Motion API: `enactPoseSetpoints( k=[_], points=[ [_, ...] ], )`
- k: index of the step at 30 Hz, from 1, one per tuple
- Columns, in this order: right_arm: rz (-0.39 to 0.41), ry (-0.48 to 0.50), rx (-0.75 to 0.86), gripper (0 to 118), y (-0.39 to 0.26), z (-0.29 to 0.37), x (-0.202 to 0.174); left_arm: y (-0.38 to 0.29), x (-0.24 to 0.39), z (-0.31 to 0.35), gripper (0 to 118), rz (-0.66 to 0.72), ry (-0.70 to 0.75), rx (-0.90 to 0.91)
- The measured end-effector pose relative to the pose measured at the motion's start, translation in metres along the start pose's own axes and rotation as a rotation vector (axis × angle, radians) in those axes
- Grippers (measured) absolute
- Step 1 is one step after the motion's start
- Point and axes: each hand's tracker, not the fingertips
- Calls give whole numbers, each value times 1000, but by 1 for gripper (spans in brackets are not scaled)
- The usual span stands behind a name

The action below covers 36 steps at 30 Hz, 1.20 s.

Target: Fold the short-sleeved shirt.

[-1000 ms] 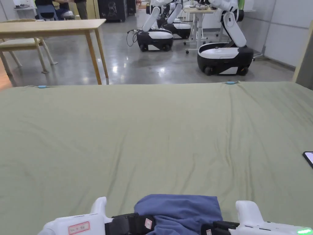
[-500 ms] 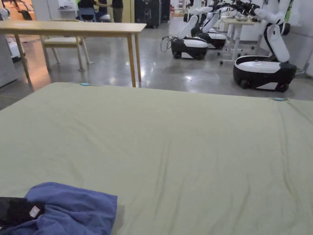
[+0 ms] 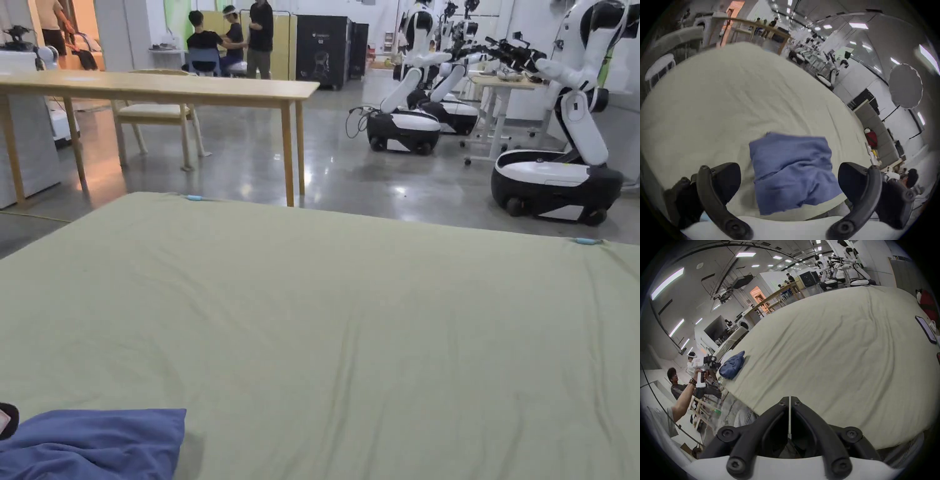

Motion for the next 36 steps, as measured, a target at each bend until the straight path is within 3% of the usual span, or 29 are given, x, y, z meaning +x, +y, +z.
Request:
enactPoseSetpoints(
  k=[3, 4, 5, 6, 9, 11, 13, 15, 18, 21, 25, 27, 31, 33, 36],
  points=[
    [19, 16, 12, 3, -4, 6, -2, 1, 53, 34, 97, -99, 95, 103],
    [23, 18, 19, 3, -6, 9, -3, -2, 75, 41, 80, -162, 90, 168],
    [30, 22, 30, 3, -6, 12, -3, -7, 92, 47, 35, -229, 126, 236],
    [45, 26, 41, 3, -5, 17, -1, -17, 124, 51, 8, -293, 213, 350],
    [131, -11, 64, 3, 10, 35, 3, -31, 200, 49, 7, -365, 228, 498],
    [202, -85, 108, 3, 31, 55, 2, -35, 252, 42, 6, -406, 103, 537],
    [310, -166, 215, 3, 58, 83, -9, -36, 307, 30, 6, -475, 51, 562],
    [413, -232, 363, 3, 95, 116, -25, -40, 369, 13, 6, -613, 93, 643],
    [471, -309, 545, 4, 152, 145, -41, -30, 441, -21, 6, -595, -9, 623],
    [453, -432, 596, 4, 218, 145, -43, -15, 494, -66, 6, -538, 48, 678],
    [466, -533, 664, 4, 288, 119, -35, 5, 534, -121, 6, -647, 181, 746],
    [486, -568, 699, 4, 311, 104, -33, 18, 535, -142, 6, -570, 185, 697],
    [449, -532, 717, 4, 332, 84, -29, 33, 536, -162, 6, -392, 179, 658],
    [396, -548, 701, 4, 330, 79, -27, 33, 533, -161, 6, -389, 182, 696],
    [387, -508, 717, 4, 322, 74, -19, 34, 527, -160, 6, -431, 214, 725]
  ],
)
